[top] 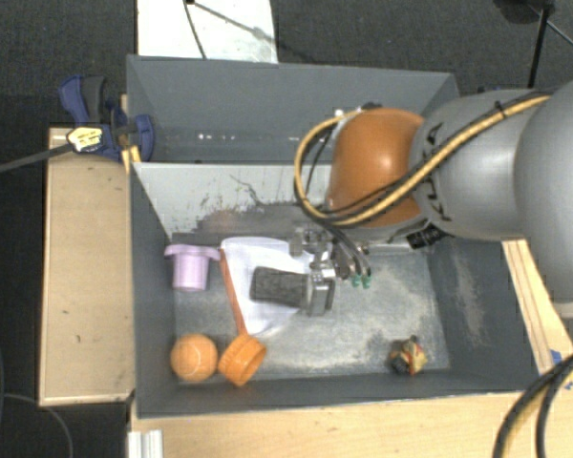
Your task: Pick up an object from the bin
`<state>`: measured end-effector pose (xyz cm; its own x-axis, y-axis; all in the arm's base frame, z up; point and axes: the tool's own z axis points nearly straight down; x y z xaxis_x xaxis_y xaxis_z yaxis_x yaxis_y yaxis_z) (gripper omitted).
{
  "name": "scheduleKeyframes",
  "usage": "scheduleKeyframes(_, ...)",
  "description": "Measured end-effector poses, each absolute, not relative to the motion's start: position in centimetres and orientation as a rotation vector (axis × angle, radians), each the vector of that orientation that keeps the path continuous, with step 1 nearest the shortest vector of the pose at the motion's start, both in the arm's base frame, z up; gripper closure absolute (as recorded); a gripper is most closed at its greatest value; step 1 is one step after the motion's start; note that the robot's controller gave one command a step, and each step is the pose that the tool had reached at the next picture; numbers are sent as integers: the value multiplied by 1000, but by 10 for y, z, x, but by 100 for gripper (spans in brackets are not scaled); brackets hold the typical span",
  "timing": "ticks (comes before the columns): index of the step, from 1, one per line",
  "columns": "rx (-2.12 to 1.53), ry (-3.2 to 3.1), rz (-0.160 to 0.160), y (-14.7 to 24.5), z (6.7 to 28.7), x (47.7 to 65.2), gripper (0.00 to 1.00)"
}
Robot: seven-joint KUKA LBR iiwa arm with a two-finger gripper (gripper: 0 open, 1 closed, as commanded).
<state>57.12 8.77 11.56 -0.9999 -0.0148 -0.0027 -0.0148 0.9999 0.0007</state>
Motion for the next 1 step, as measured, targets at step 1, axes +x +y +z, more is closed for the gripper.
scheduleKeyframes(1, 256, 3166, -2, 89, 75, 564, 0)
